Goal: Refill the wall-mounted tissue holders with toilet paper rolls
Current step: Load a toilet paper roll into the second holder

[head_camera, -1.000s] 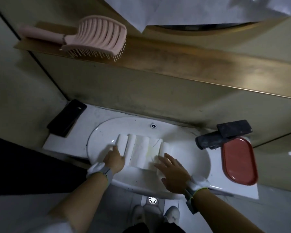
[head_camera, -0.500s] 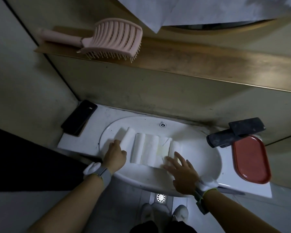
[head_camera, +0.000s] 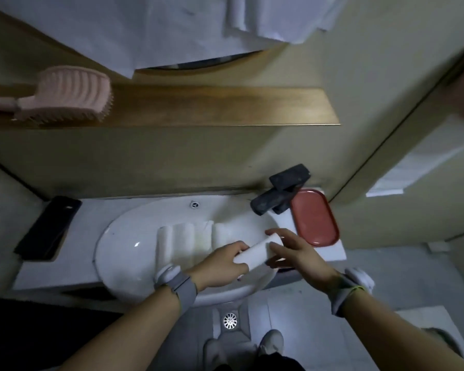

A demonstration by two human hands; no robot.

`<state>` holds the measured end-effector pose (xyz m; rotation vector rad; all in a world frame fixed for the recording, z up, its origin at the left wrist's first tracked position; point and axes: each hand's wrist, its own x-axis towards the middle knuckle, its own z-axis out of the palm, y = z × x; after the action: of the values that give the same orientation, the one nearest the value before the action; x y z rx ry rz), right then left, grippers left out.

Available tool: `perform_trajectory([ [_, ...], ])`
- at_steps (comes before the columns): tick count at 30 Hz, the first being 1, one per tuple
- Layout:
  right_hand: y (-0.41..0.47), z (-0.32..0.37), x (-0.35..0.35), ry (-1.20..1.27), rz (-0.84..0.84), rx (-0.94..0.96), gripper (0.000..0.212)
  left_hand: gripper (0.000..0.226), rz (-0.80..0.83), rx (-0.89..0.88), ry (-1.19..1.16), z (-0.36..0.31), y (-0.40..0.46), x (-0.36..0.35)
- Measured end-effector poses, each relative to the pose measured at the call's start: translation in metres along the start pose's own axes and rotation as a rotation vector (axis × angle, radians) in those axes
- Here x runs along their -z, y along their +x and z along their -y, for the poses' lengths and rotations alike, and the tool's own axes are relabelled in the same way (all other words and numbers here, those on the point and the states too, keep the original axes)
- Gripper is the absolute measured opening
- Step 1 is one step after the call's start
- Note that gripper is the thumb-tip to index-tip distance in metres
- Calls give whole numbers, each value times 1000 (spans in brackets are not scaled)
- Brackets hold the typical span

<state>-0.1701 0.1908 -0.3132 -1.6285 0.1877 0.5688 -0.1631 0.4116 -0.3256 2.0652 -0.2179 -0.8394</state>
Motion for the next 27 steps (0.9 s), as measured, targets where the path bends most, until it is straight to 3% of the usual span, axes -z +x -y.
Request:
perform_trajectory([
  [3, -22, -3, 35, 18, -179, 30, 18, 30, 65, -86, 45, -33, 17, -26],
  [6, -53, -1, 86, 60, -318, 40, 23, 40, 109, -183, 121, -79, 33, -52],
  [11, -108, 6, 174, 240, -479, 102, 21, 50, -23, -485, 308, -174, 65, -102],
  [18, -172, 8, 288, 231, -504, 183, 18, 47, -73, -668, 348, -284, 97, -183],
  [27, -265, 17, 456, -17, -495, 458, 49, 35, -10, -696, 382, -440, 143, -260],
])
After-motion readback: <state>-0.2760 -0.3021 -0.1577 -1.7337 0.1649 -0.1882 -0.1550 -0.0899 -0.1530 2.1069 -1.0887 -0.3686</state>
